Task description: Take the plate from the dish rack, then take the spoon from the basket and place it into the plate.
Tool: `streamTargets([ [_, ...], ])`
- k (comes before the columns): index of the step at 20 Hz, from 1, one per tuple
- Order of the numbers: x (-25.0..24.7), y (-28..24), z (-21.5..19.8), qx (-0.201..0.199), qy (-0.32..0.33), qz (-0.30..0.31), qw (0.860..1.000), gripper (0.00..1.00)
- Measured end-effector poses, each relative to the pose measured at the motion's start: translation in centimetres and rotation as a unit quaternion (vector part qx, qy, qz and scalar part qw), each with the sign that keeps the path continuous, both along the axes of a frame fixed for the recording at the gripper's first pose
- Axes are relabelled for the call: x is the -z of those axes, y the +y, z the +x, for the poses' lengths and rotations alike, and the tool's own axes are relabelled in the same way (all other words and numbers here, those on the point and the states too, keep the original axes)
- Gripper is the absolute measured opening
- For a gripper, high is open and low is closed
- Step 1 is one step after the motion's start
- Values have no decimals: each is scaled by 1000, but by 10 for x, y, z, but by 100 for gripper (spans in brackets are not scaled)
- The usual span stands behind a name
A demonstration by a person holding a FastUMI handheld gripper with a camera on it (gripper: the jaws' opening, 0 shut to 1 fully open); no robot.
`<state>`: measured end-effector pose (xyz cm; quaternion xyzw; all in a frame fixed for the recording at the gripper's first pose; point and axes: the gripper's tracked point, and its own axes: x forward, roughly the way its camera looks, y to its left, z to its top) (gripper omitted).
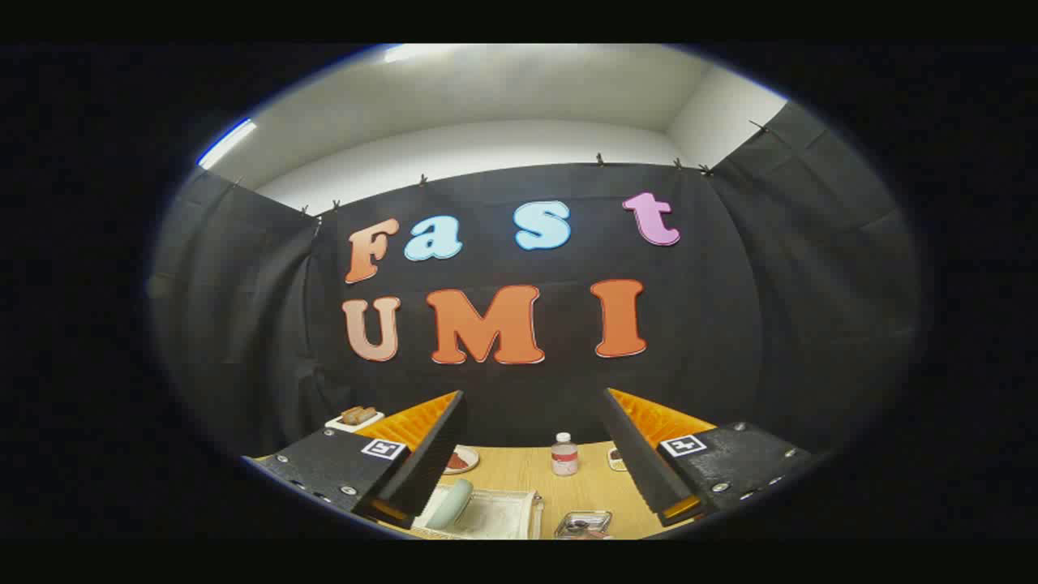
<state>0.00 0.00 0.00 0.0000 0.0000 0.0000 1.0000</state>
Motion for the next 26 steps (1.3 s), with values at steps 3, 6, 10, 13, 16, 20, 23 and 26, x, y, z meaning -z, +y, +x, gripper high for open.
streamTargets([
  [3,-4,-1,5,1,-2,1,1000,98],
  [6,-2,-1,9,-3,2,7,1000,98],
  [10,-2,-5,13,3,9,14,1000,98],
  [13,-5,-5,11,3,6,4,1000,98],
  [16,-5,-2,12,-5,5,-3,1000,98],
  [20,1,3,15,-11,12,-4,1000,98],
  [23,9,12,16,-21,24,-5,999,98],
  [26,18,17,18,-31,43,-7,999,98],
])
